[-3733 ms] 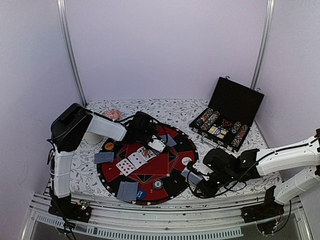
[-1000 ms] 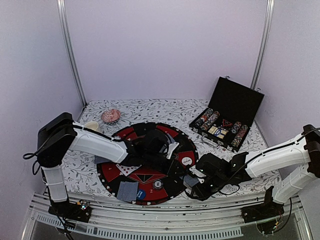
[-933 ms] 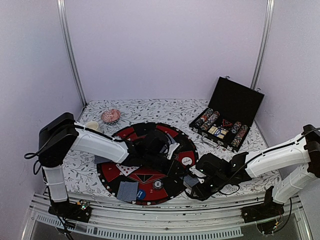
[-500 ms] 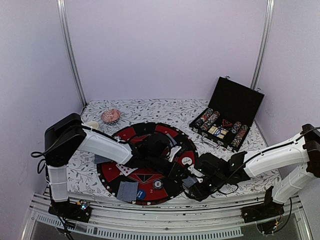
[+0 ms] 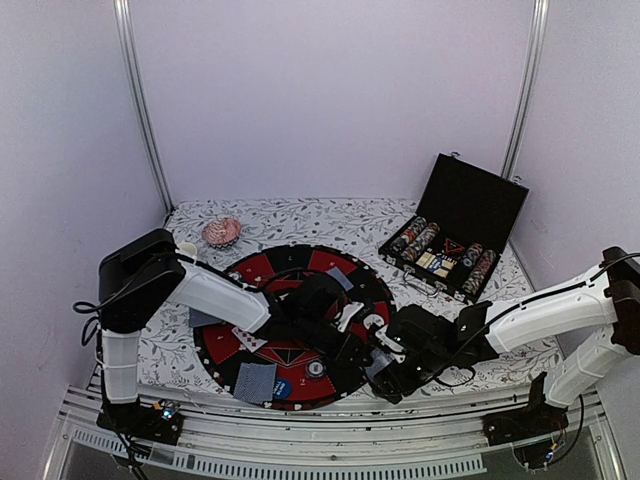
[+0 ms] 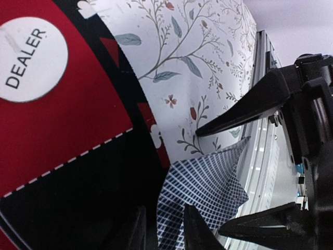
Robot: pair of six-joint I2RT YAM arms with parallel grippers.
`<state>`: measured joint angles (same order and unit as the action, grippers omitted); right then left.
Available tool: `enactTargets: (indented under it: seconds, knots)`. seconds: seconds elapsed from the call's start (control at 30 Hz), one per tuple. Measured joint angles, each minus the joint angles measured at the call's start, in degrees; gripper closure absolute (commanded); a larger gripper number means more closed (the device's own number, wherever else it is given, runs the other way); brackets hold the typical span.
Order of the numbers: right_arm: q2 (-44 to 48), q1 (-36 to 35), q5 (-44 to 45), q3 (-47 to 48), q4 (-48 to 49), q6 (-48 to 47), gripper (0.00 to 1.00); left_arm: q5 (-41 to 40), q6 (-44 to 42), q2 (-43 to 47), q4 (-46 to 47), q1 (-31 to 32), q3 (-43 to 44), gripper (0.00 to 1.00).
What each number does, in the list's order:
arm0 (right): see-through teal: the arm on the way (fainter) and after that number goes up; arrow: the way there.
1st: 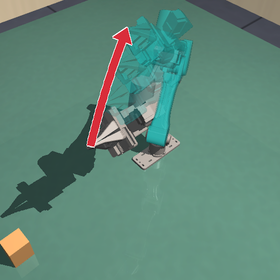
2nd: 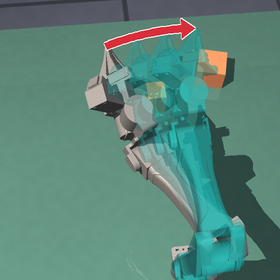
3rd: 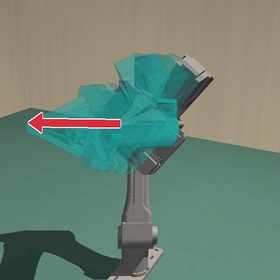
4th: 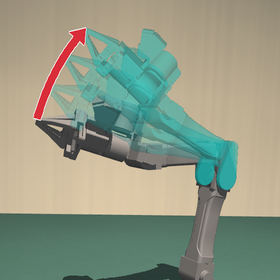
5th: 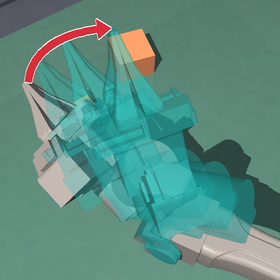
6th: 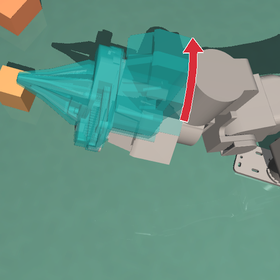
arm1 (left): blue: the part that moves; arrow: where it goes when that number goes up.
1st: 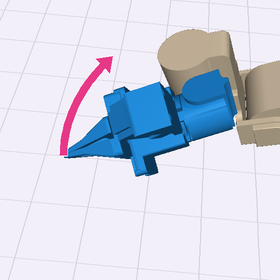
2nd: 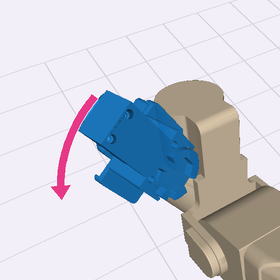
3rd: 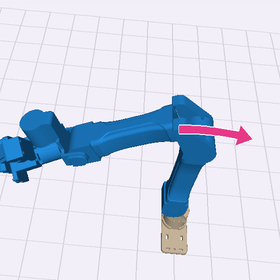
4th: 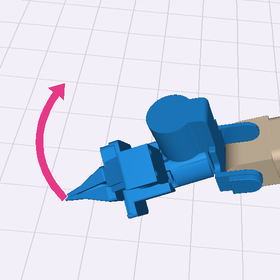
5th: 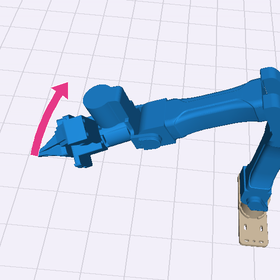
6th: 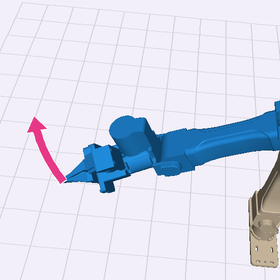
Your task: Distribute texas hold em gaming equipment
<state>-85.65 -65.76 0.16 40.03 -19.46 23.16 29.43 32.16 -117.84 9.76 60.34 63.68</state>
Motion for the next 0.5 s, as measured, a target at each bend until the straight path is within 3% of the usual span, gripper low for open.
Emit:
enactTargets:
  seconds: [0.1,0.5]
  knots:
    - [0.00,0.00,0.66,0.17,-0.59,-0.07,0.04,0.24,-0.35,0.00,-0.04,0.04,0.24,0.72]
    - [4.96,0.02,2.21,0.68,-5.18,0.02,0.00,1.60,-1.73,-0.04,-0.63,2.14,1.57,0.68]
